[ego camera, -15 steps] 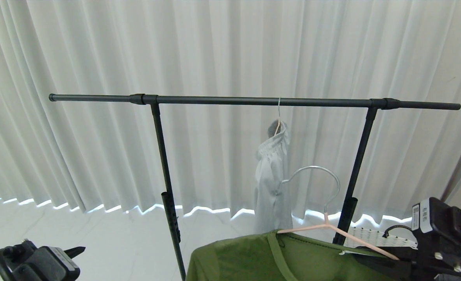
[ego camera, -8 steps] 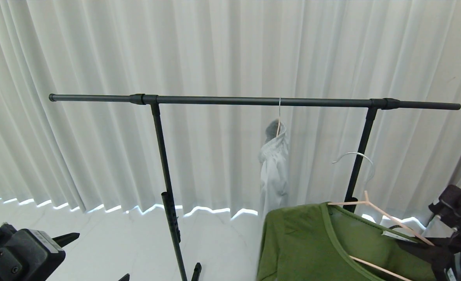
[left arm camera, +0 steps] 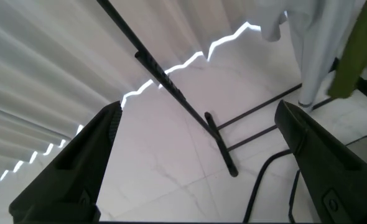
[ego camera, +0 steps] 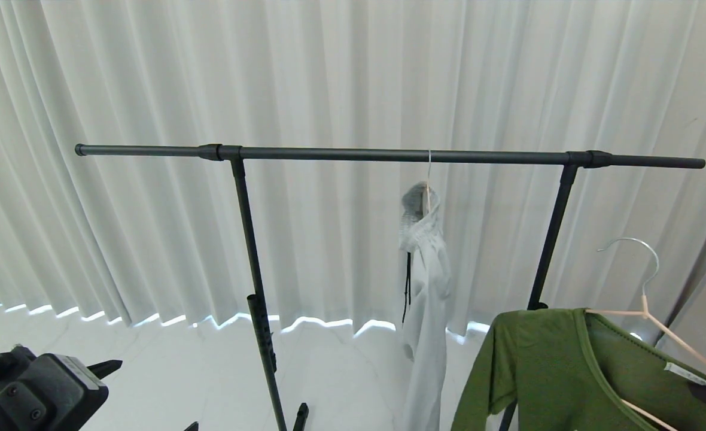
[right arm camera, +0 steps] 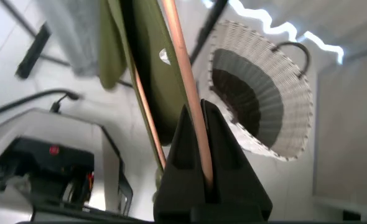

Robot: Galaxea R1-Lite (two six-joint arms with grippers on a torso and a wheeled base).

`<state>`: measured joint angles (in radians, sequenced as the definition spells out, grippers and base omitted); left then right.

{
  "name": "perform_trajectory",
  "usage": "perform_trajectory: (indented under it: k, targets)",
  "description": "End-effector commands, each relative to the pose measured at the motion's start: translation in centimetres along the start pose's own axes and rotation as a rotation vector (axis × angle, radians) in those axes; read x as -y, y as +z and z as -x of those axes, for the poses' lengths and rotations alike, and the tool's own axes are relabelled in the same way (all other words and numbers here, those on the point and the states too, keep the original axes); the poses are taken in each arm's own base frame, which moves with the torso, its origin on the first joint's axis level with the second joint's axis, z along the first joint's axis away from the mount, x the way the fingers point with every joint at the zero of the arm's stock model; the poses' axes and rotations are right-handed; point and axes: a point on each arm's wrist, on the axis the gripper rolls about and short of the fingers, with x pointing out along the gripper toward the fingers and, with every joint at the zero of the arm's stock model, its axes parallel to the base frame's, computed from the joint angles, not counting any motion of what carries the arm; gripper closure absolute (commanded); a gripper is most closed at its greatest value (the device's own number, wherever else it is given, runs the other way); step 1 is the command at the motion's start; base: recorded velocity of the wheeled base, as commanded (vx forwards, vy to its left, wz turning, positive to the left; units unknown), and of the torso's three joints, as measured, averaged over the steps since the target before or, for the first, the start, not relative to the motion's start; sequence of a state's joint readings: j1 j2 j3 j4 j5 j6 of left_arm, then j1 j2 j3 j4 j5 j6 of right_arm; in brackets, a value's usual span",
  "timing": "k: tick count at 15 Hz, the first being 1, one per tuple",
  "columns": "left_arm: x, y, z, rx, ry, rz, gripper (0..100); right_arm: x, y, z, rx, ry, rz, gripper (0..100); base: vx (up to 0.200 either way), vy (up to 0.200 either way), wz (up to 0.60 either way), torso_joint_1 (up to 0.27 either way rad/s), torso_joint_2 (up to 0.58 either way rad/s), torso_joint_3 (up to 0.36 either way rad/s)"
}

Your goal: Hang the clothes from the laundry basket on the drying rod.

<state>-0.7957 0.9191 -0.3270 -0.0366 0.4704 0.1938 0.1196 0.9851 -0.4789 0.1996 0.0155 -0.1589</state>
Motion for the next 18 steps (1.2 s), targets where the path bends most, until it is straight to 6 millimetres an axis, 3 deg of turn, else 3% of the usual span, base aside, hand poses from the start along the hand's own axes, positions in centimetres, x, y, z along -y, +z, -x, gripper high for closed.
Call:
perform_trajectory:
  k: [1,4,9,16,18]
  targets:
    - [0.0,0.1,0.0,-0.001,0.000,-0.002,0,0.7,0.5,0.2,0.019,-0.040,-0.037,100,0.000,0.000,0.00,0.000,0.00,0.000]
    - [-0.1,0.8,-0.1,0.008,0.004,0.010,0,1.2,3.4,-0.1,0.073,-0.040,-0.086,100,0.000,0.000,0.00,0.000,0.00,0.000]
    - [-0.3,1.5,-0.4,0.007,0.014,0.016,0,2.0,7.3,-1.4,0.138,-0.049,-0.089,100,0.200,0.000,0.00,-0.001,0.00,0.003]
    - [-0.2,1.4,-0.4,0.004,0.011,0.013,0,2.2,9.0,-1.1,0.236,0.006,-0.078,100,0.200,0.000,0.00,0.006,0.00,0.004]
    - [-0.2,1.4,-0.4,0.004,0.011,0.013,0,2.2,9.1,-1.5,0.239,0.021,-0.076,100,0.000,0.000,0.00,0.000,0.00,0.000]
